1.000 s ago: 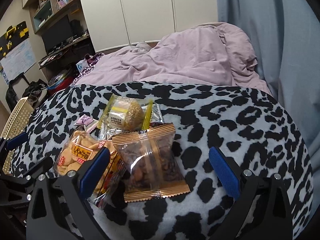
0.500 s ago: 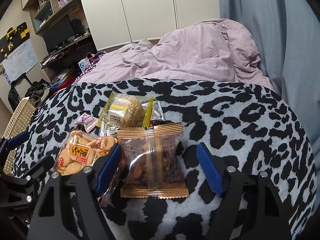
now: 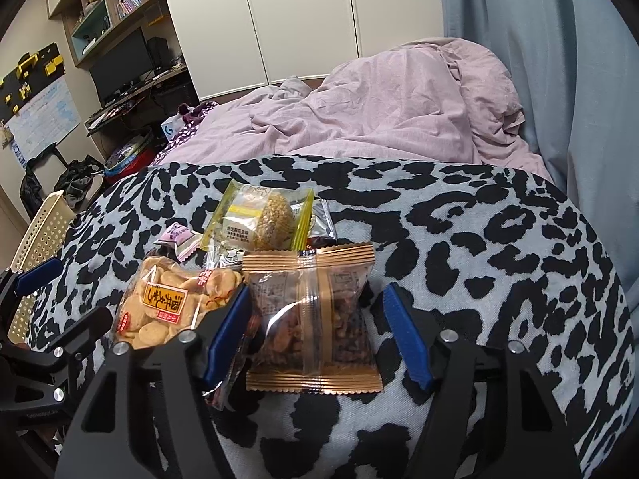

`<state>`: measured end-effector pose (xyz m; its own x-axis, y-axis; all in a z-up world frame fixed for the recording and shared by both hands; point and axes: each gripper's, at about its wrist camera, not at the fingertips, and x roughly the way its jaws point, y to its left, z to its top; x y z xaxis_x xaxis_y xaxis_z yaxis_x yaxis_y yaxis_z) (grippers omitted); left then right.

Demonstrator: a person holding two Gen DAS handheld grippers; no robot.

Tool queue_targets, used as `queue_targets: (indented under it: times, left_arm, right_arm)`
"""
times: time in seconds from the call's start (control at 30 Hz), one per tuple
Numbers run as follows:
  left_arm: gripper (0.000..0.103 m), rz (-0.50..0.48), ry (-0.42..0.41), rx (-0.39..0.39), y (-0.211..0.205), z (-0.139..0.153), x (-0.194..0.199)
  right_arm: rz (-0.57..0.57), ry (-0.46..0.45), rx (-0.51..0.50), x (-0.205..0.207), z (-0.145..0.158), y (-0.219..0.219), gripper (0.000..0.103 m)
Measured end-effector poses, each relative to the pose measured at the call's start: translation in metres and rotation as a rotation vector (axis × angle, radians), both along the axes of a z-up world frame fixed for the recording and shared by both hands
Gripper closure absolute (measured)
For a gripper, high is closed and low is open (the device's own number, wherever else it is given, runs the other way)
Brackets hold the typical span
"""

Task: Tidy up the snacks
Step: 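Close the right gripper on the brown nut pack while the left gripper approaches the round cracker bag, then grasp and lift the round cracker bag with the left gripper while the right gripper holds the nut pack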

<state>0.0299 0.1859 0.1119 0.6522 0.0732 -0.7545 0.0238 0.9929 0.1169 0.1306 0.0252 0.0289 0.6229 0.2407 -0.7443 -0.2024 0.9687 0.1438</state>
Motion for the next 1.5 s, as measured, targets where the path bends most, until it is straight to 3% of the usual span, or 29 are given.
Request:
queue_targets:
  times: [0.17,0.63,1.27,1.5]
  left_arm:
    - [0.002,0.001,0.000,-0.001,0.000,0.000,0.000]
    - [0.002,-0.013,0.003,-0.008,-0.007,0.001,0.000]
    - [0.002,-0.097,0.116,-0.257,-0.050,-0.009,0.039]
    - [0.002,-0.099,0.148,-0.244,-0.068,-0.024,0.051]
  right_arm:
    - [0.017,-0.004,-0.007,-0.004,0.002,0.003,0.049]
    - [-0.012,-0.017,0.003,-0.022,0.003,-0.017,0.053]
    - [-0.046,-0.065,0.064,-0.042,0.014,-0.049,0.053]
    - [-0.063,-0.083,0.101,-0.049,0.017,-0.061,0.054]
